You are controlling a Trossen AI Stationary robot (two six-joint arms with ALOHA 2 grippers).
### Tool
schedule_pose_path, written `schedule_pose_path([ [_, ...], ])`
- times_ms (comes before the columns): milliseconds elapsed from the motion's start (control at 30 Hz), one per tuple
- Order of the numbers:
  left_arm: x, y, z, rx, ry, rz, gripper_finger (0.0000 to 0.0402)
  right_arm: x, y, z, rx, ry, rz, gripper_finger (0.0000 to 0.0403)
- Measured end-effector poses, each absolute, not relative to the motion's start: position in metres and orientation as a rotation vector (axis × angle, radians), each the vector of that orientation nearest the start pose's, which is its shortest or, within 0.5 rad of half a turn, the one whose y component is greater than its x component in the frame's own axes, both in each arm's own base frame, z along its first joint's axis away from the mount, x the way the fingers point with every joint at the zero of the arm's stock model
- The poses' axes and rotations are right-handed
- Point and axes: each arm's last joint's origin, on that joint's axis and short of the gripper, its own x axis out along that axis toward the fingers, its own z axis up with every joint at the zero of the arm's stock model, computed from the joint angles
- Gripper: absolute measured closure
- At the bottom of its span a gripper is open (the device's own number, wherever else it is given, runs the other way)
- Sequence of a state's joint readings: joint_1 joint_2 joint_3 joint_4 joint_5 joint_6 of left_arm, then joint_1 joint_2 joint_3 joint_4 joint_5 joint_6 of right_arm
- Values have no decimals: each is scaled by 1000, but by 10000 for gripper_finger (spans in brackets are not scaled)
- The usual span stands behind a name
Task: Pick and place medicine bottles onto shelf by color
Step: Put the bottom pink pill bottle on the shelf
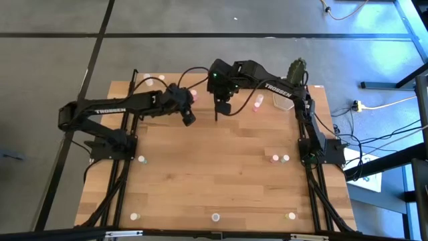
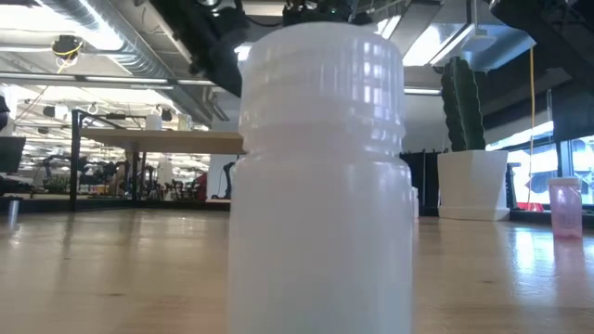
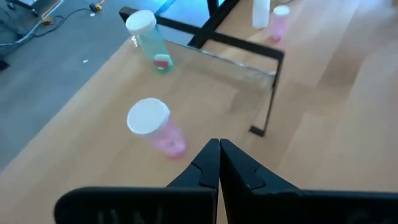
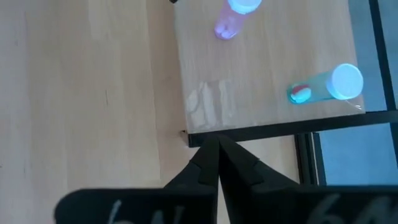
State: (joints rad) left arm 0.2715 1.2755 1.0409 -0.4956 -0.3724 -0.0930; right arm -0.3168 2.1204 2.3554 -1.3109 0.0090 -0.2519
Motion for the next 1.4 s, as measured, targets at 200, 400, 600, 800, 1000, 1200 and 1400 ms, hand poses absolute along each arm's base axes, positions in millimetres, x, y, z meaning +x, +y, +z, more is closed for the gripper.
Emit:
schedule_pose_path([
  [200, 258, 88, 286, 17, 772, 638, 401, 407, -134, 359, -27, 1085, -179, 399],
  [400, 259, 95, 282, 57, 801, 639, 401, 407, -134, 359, -27, 1083, -179, 389],
  [600, 256, 105, 283, 47, 788, 682, 401, 407, -134, 359, -26, 1083, -178, 398],
  [800, 254, 111, 283, 38, 790, 705, 401, 407, -134, 359, -23, 1082, -180, 394],
  [1000, 251, 116, 283, 32, 792, 729, 401, 407, -134, 359, -23, 1081, -181, 390],
  [1200, 249, 111, 289, 17, 761, 673, 401, 407, -134, 359, -23, 1081, -181, 399],
  [1400, 250, 109, 292, 35, 750, 621, 401, 408, -134, 360, -23, 1079, -181, 389],
])
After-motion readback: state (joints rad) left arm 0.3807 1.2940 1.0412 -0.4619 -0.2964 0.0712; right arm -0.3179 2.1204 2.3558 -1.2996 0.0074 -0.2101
